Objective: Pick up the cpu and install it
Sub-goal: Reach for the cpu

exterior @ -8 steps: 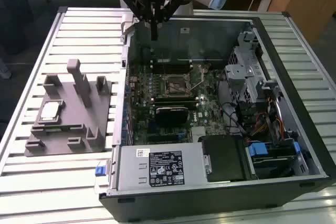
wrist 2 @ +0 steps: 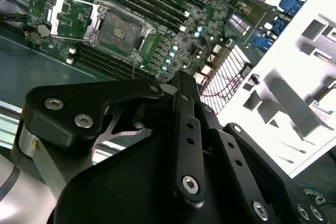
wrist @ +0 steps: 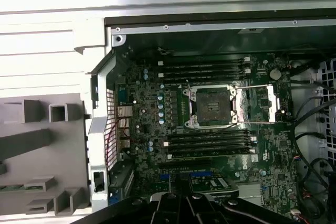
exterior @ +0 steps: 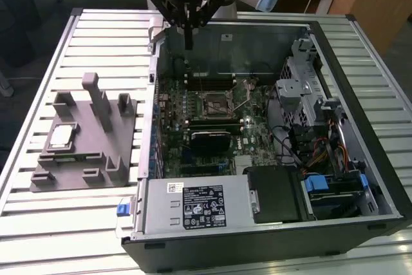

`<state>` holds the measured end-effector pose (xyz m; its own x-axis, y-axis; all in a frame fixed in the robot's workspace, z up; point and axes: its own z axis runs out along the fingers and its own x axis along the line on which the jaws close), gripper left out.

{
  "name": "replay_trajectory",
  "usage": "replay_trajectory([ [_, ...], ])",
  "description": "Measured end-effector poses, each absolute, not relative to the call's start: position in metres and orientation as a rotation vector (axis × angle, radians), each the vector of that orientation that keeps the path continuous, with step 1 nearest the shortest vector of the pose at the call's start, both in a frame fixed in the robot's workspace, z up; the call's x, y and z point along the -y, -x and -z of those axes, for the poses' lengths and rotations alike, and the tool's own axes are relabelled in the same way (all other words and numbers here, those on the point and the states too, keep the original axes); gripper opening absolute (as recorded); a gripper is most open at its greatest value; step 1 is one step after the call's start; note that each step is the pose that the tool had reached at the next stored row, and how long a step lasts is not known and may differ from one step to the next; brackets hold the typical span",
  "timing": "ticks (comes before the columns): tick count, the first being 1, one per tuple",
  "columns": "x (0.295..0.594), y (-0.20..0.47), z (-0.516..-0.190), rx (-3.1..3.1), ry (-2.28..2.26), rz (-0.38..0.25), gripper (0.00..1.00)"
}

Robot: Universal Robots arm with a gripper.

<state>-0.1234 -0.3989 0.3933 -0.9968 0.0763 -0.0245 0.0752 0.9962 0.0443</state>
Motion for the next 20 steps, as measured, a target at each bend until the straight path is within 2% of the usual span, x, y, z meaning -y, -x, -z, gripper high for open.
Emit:
replay_trajectory([
  [20,0.399,0.143,-0.393,-3.112,-0.118,-0.068,0.11],
])
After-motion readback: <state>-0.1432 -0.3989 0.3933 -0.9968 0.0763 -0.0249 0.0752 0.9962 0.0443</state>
